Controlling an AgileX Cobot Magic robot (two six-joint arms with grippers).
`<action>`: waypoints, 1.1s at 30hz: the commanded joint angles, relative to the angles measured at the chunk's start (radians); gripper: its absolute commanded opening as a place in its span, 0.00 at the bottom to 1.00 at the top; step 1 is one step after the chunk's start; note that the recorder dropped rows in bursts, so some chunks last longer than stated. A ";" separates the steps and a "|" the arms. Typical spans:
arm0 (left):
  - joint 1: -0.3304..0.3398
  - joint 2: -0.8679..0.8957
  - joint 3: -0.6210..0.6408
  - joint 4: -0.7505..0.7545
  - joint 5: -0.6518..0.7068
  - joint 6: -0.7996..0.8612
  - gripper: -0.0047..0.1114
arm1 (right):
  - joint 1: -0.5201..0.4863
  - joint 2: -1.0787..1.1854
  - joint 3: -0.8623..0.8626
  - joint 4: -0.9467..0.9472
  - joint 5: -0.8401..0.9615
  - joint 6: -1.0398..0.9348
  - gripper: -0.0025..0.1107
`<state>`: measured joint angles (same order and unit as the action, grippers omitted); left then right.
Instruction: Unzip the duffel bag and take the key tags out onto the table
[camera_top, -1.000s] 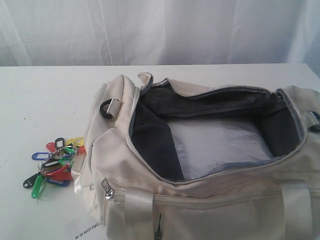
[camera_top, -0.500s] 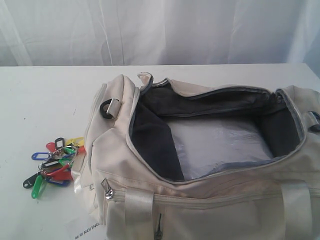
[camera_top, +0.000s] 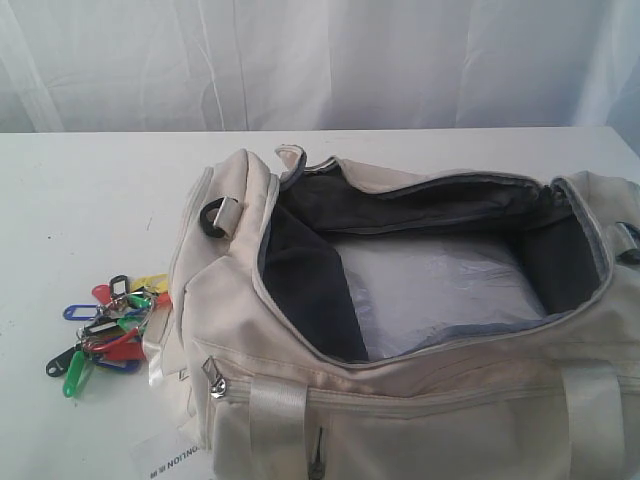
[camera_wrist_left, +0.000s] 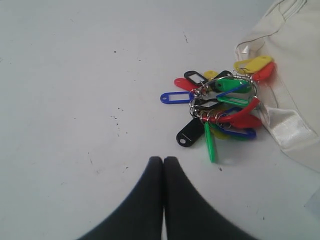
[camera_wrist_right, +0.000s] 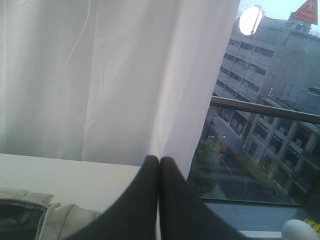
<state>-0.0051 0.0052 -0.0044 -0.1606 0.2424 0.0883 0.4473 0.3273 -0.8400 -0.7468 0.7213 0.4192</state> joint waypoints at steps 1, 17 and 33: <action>-0.005 -0.005 0.004 0.133 -0.013 -0.002 0.04 | -0.009 -0.003 0.004 -0.009 -0.012 0.005 0.02; -0.005 -0.005 0.004 0.139 -0.013 -0.002 0.04 | -0.009 -0.060 0.004 -0.009 -0.012 0.005 0.02; -0.005 -0.005 0.004 0.139 -0.011 -0.002 0.04 | -0.009 -0.098 0.004 -0.009 -0.012 0.005 0.02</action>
<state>-0.0051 0.0052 -0.0044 -0.0091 0.2352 0.0883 0.4473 0.2336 -0.8400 -0.7468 0.7213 0.4192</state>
